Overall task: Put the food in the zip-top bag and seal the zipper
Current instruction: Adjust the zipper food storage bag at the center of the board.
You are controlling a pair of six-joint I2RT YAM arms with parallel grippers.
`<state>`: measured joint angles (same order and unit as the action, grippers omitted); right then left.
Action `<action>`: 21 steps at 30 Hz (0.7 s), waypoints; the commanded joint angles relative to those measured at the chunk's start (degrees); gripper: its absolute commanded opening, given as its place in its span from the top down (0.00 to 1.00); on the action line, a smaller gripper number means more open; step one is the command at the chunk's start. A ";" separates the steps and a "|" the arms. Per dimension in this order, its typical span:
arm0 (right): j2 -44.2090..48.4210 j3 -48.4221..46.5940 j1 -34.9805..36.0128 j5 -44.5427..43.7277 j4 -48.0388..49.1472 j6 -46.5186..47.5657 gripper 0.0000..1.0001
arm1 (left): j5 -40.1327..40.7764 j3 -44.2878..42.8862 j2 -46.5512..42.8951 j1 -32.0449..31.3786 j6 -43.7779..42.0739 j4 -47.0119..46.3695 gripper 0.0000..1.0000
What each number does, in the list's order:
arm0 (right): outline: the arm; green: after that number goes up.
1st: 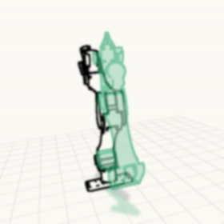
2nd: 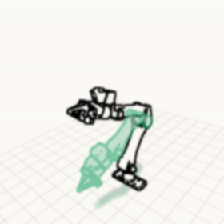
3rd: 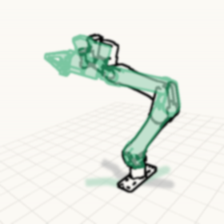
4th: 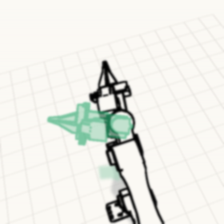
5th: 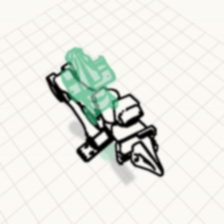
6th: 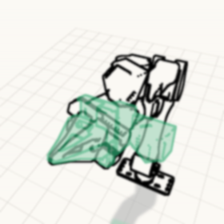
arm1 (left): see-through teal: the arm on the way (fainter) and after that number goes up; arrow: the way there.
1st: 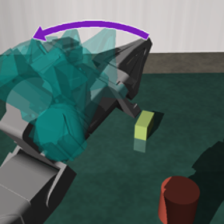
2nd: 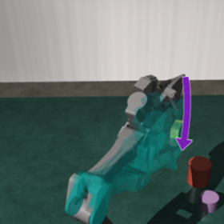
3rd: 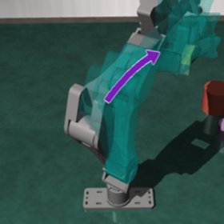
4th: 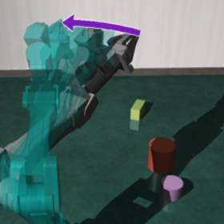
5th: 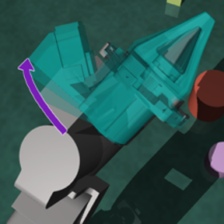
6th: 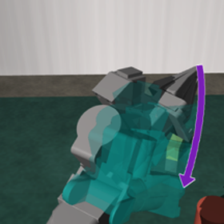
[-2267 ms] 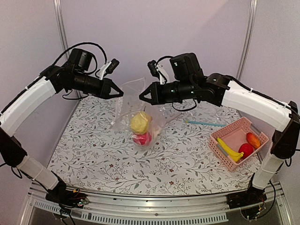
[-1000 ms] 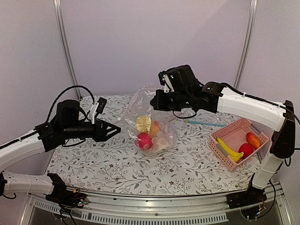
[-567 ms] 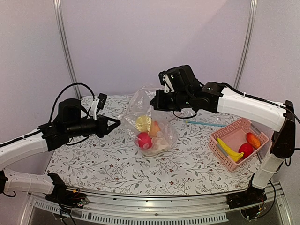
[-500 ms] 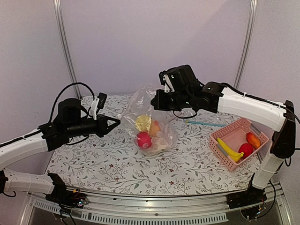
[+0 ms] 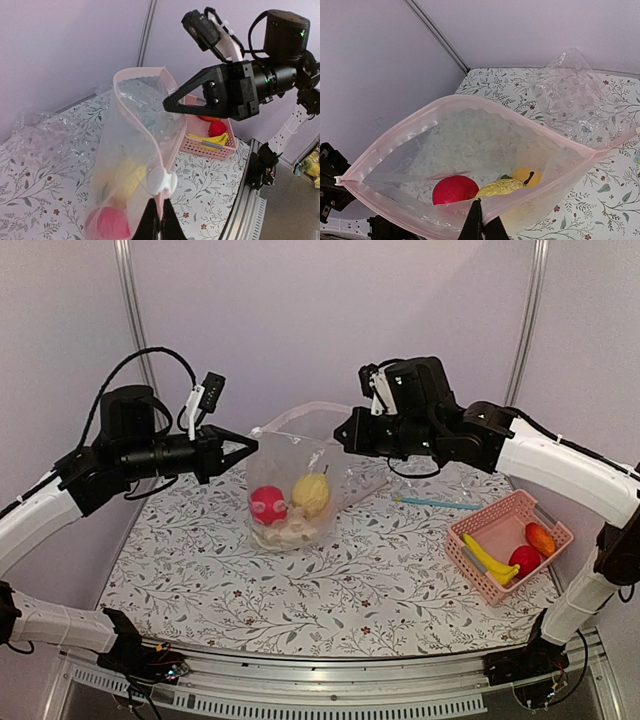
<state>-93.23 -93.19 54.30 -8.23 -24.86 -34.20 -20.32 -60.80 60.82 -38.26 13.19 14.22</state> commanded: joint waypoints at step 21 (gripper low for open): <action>6.75 8.29 -0.63 -5.98 -5.55 2.89 0.38 | -2.38 -1.77 4.76 2.94 -14.51 11.00 1.00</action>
<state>-89.56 -85.34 53.93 -11.81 -27.68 -34.70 -22.06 -64.18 66.65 -36.77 -0.91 26.61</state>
